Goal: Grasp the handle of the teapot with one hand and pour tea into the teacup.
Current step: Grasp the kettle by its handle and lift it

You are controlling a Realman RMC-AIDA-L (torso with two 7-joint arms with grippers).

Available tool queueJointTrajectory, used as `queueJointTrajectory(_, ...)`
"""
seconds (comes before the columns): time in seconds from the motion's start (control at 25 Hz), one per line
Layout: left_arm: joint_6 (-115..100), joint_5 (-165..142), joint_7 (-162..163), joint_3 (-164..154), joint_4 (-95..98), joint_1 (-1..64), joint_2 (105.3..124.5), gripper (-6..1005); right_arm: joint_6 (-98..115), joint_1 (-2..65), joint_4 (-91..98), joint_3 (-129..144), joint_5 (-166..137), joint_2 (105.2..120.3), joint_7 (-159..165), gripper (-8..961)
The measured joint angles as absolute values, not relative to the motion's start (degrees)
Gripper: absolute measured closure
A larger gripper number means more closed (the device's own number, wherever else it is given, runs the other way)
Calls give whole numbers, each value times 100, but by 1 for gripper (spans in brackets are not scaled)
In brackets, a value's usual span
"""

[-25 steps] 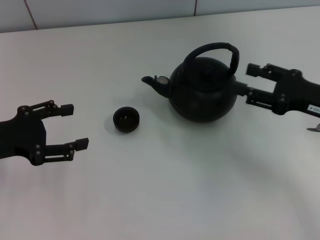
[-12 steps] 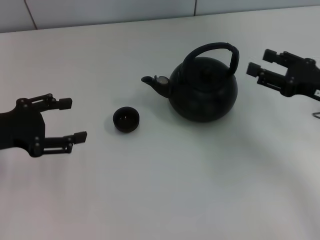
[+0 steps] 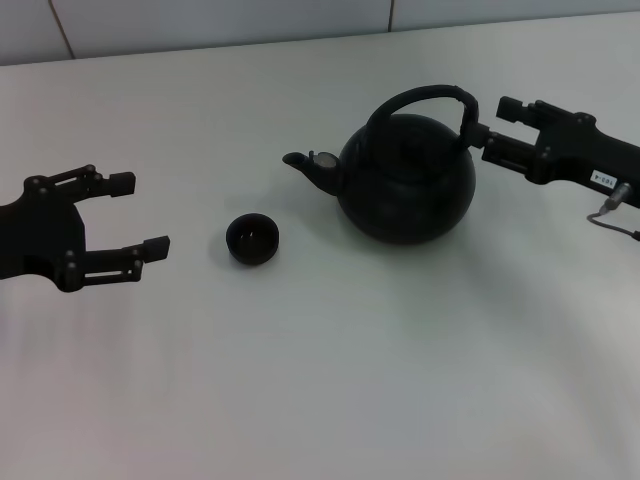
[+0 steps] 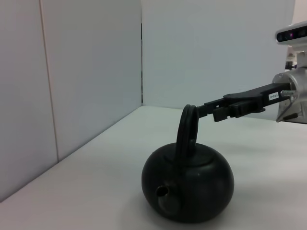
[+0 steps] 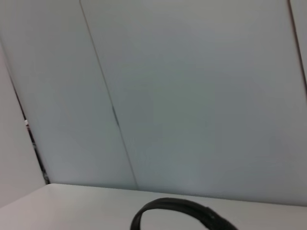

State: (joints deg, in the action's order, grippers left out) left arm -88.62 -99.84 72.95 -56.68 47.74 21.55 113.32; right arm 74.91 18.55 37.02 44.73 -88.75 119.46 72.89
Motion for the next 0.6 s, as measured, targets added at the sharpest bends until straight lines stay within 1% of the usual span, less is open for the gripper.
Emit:
queueJointTrajectory(0.16, -8850, -9982, 7295, -5662, 4774, 2168, 11344, 138, 7253, 2007, 3594, 4474, -8880, 11933, 7281, 244)
queueJointTrajectory(0.28, -8797, -9981, 7295, -5648, 4774, 2208, 11395, 138, 7088, 2110, 3493, 4473, -8884, 11929, 7231, 244)
queueJointTrajectory(0.6, -8772, -9981, 7286, -5642, 4772, 2267, 11417, 137, 6803, 2332, 3281, 4470, -8884, 11920, 7054, 245)
